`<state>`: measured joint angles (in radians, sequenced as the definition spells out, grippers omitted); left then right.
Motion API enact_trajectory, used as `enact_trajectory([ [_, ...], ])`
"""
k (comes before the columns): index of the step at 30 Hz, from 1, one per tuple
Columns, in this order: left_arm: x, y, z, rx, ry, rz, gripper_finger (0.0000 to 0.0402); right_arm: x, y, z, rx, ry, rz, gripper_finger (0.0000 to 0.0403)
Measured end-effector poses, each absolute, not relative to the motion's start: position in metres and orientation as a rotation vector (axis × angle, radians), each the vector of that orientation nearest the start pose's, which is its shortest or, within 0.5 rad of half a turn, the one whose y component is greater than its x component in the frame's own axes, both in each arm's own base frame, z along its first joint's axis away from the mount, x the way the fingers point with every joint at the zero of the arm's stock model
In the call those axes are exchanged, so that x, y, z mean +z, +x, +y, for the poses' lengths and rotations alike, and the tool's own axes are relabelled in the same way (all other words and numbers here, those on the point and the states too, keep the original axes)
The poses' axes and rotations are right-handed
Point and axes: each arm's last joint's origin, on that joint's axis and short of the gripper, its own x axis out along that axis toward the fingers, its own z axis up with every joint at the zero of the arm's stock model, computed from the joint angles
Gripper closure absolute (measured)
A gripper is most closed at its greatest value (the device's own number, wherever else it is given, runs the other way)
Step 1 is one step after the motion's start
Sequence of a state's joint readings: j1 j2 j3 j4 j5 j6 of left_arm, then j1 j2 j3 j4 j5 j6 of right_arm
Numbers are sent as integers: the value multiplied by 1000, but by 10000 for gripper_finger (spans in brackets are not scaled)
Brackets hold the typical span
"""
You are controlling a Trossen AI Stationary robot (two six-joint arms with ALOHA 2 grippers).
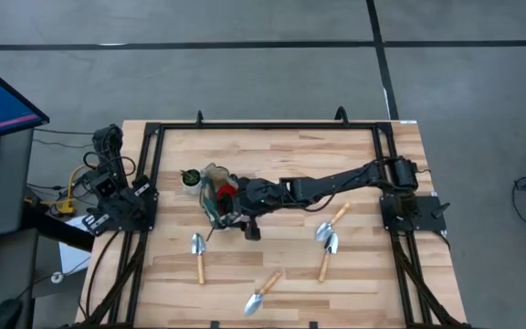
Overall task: Pick & Place Garden tools in Gardening bag
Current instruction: Put the trowel into the gardening bag
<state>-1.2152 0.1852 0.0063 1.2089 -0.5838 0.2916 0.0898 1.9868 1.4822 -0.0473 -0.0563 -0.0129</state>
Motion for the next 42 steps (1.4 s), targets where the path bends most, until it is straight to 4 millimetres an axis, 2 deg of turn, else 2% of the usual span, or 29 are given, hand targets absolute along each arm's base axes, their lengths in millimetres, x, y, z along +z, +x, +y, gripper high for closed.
enact_trajectory([
  [3, 246, 36, -50, -465, -546, -715, 382, 249, 439, 44, 83, -24, 561, 87],
  [7, 246, 36, -50, -460, -547, -711, 382, 280, 408, 45, -56, -14, 646, 84],
  [12, 246, 36, -50, -455, -549, -708, 382, 305, 360, 36, -451, 101, 766, 91],
  [16, 246, 36, -50, -454, -550, -708, 382, 306, 321, 28, -786, 295, 865, 92],
  [22, 246, 36, -50, -453, -551, -708, 382, 277, 273, 38, -1151, 471, 1034, 92],
  [29, 246, 36, -50, -453, -552, -709, 382, 230, 240, 52, -1349, 730, 957, 92],
  [32, 246, 36, -50, -453, -551, -709, 382, 212, 235, 52, -1361, 874, 872, 92],
  [36, 246, 36, -50, -458, -550, -712, 382, 190, 226, 50, -1428, 977, 870, 92],
  [42, 246, 36, -50, -464, -548, -716, 382, 180, 215, 61, -1494, 1064, 900, 92],
])
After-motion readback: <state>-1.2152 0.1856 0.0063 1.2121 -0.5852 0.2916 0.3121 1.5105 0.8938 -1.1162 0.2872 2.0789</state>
